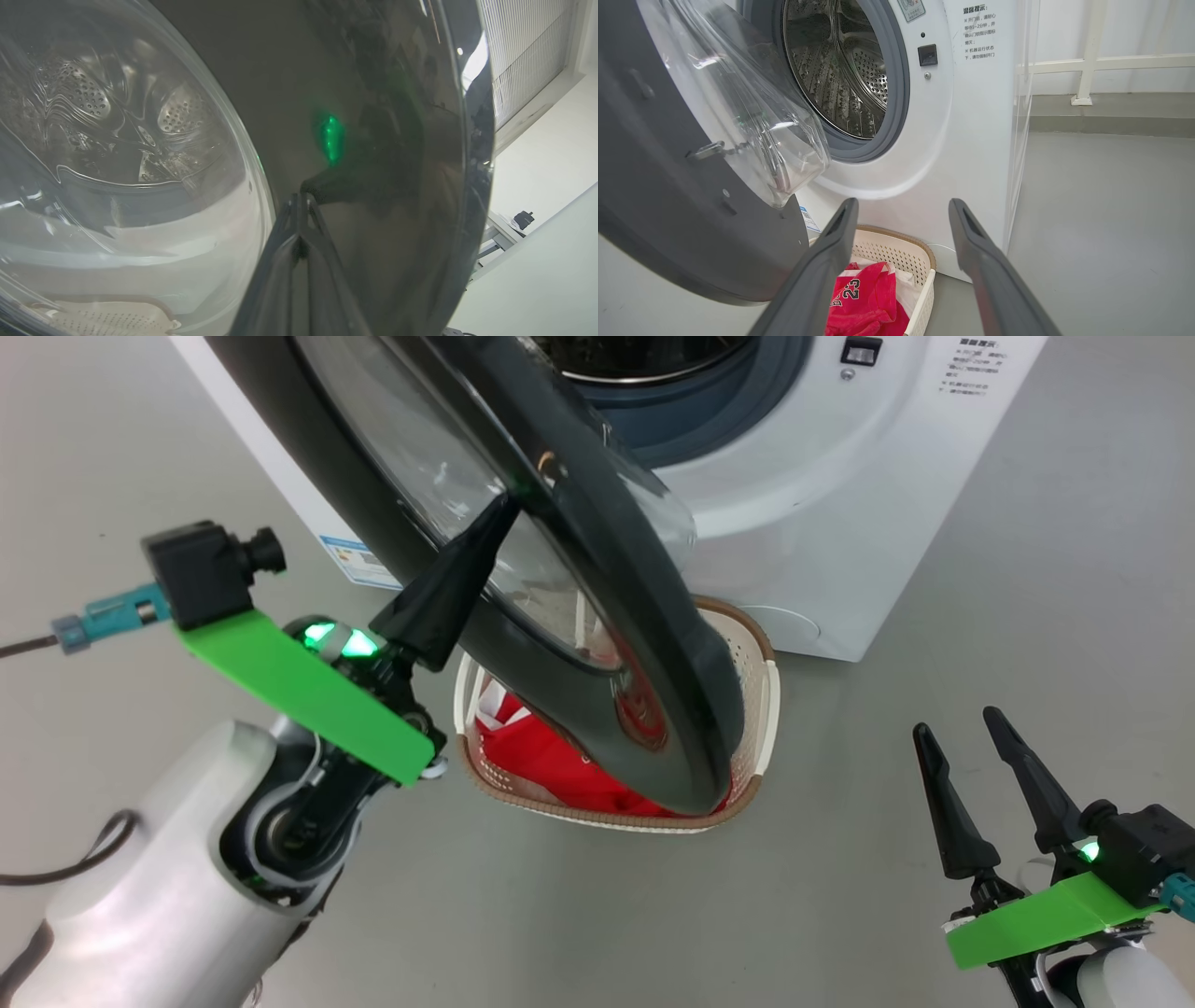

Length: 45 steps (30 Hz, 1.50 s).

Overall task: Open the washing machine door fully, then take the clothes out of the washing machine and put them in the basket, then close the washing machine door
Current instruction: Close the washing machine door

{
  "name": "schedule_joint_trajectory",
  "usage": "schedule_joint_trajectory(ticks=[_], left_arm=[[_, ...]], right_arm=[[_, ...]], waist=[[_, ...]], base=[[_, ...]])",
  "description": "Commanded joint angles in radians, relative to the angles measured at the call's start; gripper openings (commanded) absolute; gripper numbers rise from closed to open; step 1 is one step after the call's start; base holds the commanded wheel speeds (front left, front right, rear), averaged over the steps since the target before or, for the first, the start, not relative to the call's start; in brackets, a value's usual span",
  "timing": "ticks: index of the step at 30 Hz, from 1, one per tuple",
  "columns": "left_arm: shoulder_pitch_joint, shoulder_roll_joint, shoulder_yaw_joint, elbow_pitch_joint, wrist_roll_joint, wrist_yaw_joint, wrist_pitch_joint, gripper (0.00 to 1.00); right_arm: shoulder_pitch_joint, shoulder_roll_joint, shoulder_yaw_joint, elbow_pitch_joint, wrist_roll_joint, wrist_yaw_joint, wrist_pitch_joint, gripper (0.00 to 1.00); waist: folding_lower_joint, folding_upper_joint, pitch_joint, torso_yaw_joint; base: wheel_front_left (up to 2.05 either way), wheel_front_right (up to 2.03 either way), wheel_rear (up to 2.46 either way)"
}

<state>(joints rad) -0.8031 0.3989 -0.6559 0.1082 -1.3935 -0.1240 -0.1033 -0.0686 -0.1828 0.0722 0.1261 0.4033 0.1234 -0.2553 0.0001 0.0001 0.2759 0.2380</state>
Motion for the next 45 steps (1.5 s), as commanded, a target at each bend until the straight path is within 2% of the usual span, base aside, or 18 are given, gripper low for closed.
schedule_joint_trajectory(ticks=[1, 10, 22, 33, 45], left_arm=[[-0.055, 0.032, 0.026, -0.019, -0.005, -0.007, -0.015, 0.00], [-0.153, 0.026, -0.052, 0.058, -0.018, -0.007, -0.100, 0.00], [-0.251, 0.031, -0.086, 0.181, -0.015, -0.007, -0.149, 0.00], [-0.324, 0.038, -0.044, 0.274, 0.012, -0.007, -0.158, 0.00], [-0.386, 0.021, 0.045, 0.373, 0.097, -0.007, -0.158, 0.00]], right_arm=[[-0.018, -0.004, 0.015, -0.029, -0.011, 0.007, -0.006, 1.00], [-0.028, 0.010, 0.016, -0.029, -0.012, 0.007, -0.006, 1.00], [-0.048, 0.030, 0.012, -0.036, -0.011, 0.007, -0.006, 1.00], [-0.066, 0.049, 0.005, -0.042, -0.010, 0.007, -0.006, 1.00], [-0.087, 0.067, 0.000, -0.045, -0.009, 0.007, -0.006, 1.00]], waist=[[-0.0001, -0.0001, 0.005, -0.007], [-0.0001, -0.0001, 0.016, -0.049], [-0.0001, -0.0001, 0.053, -0.134], [-0.0001, -0.0001, 0.091, -0.203], [-0.0001, -0.0001, 0.122, -0.267]], base=[[0.00, 0.00, 0.00], [0.00, 0.00, 0.00], [0.00, 0.00, 0.00], [0.00, 0.00, 0.00], [0.00, 0.00, 0.00]])
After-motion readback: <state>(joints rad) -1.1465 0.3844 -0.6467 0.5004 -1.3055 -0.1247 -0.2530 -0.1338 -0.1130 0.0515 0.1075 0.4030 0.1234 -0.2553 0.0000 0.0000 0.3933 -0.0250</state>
